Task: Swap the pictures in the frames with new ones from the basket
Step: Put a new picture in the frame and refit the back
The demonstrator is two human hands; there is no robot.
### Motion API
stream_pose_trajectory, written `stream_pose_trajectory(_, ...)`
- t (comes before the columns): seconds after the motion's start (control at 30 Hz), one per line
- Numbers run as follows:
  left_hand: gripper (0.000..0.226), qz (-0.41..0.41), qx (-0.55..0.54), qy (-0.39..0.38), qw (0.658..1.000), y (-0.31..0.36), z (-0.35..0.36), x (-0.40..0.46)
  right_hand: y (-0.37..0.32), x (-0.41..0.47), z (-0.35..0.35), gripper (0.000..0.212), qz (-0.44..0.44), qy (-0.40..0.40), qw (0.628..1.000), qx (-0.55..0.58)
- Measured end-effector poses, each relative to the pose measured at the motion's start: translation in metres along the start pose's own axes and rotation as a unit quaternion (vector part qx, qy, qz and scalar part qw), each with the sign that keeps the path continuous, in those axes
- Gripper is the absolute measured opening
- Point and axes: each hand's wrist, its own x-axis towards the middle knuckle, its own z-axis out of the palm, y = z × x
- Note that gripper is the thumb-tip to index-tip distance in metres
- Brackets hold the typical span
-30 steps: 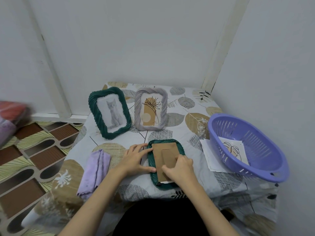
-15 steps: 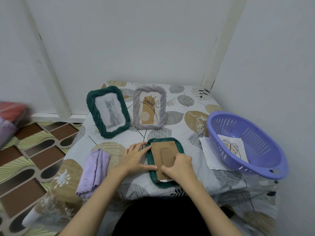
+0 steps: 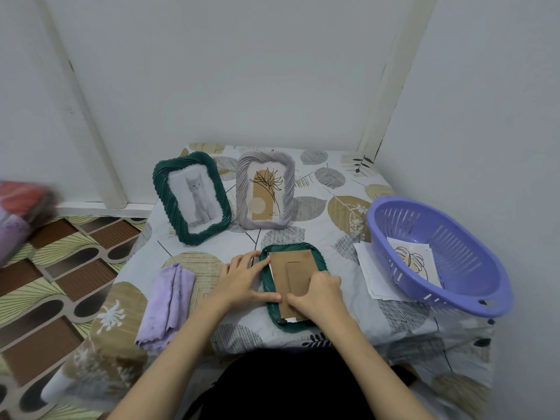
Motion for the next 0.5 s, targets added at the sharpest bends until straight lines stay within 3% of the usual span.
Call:
stream_pose_trajectory(0.23, 0.087, -0.006, -0.036, 0.041, 0.999, 0.0037, 0.0031, 0.0004, 0.0056, 0.0014, 0.0016, 0.063, -0.006, 0.018, 1.0, 0.024)
stream_pose_trajectory(0.3, 0.091, -0.005, -0.029, 0.032, 0.999, 0.0038, 0.0033, 0.0011, 0.0071, 0.0028, 0.0015, 0.062, -0.011, 0.02, 0.999, 0.027)
stream_pose_trajectory(0.5, 0.134, -0.014, 0.014, 0.024, 1.0, 0.0021, 0.0057, 0.0041, 0.0084, 0.0048, 0.0027, 0.063, -0.017, 0.022, 0.999, 0.026)
